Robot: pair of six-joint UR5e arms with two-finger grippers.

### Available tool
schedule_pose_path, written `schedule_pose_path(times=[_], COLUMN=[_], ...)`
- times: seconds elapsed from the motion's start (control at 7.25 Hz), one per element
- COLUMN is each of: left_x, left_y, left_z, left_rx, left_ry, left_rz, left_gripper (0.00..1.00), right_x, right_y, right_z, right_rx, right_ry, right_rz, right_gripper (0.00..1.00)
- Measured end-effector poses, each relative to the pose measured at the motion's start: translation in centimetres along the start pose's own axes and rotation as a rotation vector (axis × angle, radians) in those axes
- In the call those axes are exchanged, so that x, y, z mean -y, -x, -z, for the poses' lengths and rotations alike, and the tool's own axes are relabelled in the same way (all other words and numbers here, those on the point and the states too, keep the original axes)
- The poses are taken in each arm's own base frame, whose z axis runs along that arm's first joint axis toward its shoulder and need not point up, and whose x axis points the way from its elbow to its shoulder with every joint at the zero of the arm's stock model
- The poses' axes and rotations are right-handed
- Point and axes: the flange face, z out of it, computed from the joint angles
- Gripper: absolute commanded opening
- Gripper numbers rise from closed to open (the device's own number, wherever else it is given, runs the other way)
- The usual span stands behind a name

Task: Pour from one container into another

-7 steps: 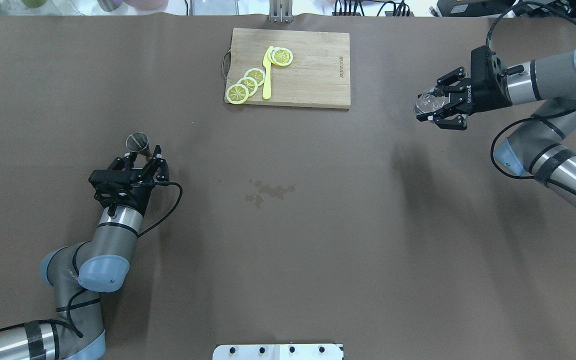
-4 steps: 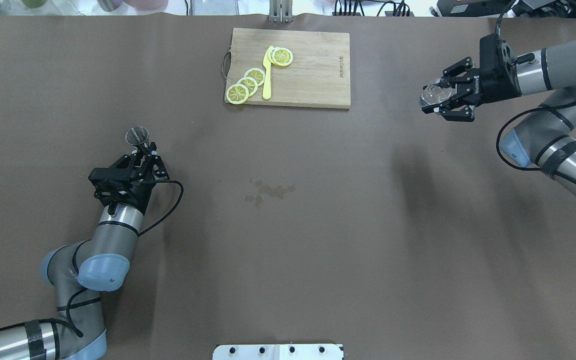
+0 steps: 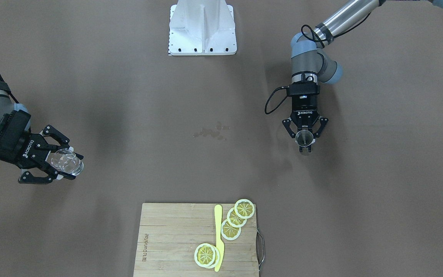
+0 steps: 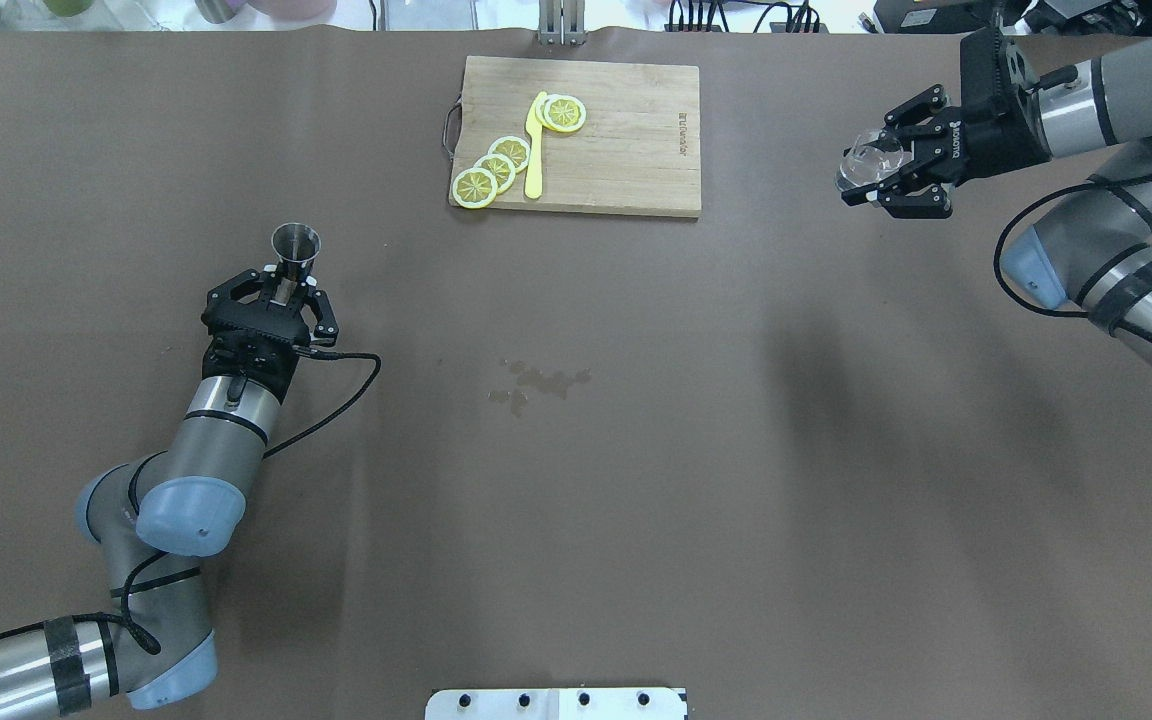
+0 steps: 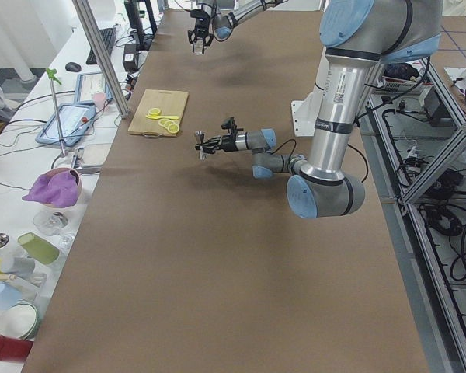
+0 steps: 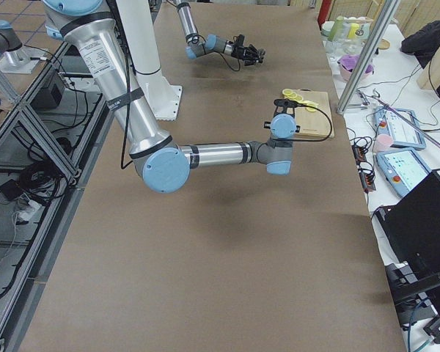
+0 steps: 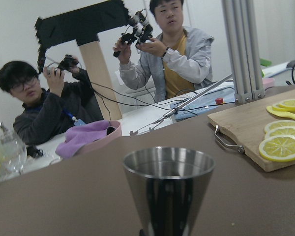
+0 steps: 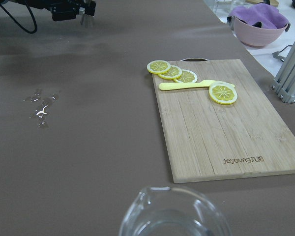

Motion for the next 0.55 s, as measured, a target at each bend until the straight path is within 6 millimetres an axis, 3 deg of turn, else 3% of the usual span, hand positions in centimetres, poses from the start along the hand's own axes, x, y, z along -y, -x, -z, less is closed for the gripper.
schedule_pose_path(times=[0.28, 0.55], left_x=[3.5, 8.8], left_y=[-1.0, -3.5], left_z=[-0.8, -2.5], left_rx=[-0.082, -0.176], left_ry=[-0.035, -0.070], left_rz=[0.053, 0.120], left_gripper=[0.00, 0.00], right_x=[3.6, 8.2], right_y=[0.3, 1.0], right_z=[0.6, 1.4], right_rx=[0.008, 0.008], right_ry=[0.017, 0.042], right_rz=[-0.022, -0.054], right_gripper=[0.00, 0.00])
